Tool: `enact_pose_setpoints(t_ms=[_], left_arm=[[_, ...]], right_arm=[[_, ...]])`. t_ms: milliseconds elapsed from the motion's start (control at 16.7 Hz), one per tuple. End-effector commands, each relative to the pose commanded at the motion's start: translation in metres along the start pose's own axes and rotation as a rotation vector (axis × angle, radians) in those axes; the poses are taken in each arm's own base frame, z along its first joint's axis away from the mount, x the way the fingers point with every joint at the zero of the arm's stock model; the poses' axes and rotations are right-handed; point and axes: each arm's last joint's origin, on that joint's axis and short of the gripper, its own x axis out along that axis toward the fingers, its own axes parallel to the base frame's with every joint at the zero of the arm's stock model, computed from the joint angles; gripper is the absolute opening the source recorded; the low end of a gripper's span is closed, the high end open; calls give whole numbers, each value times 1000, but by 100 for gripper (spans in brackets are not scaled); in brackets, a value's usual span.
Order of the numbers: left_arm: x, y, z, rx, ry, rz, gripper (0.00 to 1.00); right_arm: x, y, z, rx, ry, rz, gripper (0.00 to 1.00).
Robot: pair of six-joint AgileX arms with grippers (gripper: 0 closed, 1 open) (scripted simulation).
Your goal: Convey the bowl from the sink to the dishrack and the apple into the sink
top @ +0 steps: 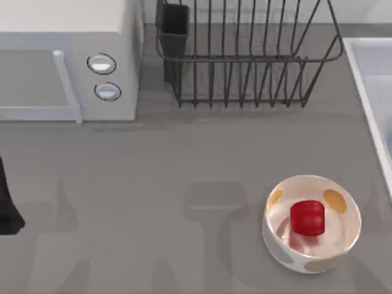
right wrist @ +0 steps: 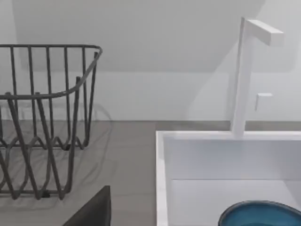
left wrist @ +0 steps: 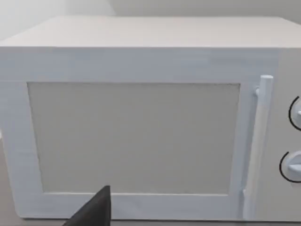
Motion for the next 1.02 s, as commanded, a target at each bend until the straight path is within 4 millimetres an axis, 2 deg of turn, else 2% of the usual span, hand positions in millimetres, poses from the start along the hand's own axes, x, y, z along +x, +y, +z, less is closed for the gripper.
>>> enact_pose_setpoints(t_ms=[180,300,600,840,1020], left_arm=[[0,0,0,0,0,0,100],[0,0,0,0,0,0,100],[0,0,0,0,0,0,100],[0,0,0,0,0,0,100],[0,0,0,0,0,0,100]], right_arm=[[0,0,2,-1,4,0,100],[0,0,10,-7,26,0,100],[13,-3,52,-41,199,-27,100],[50,-10,87,-84,468,-68,100],[96,-20,103,-118,726,-94,100]])
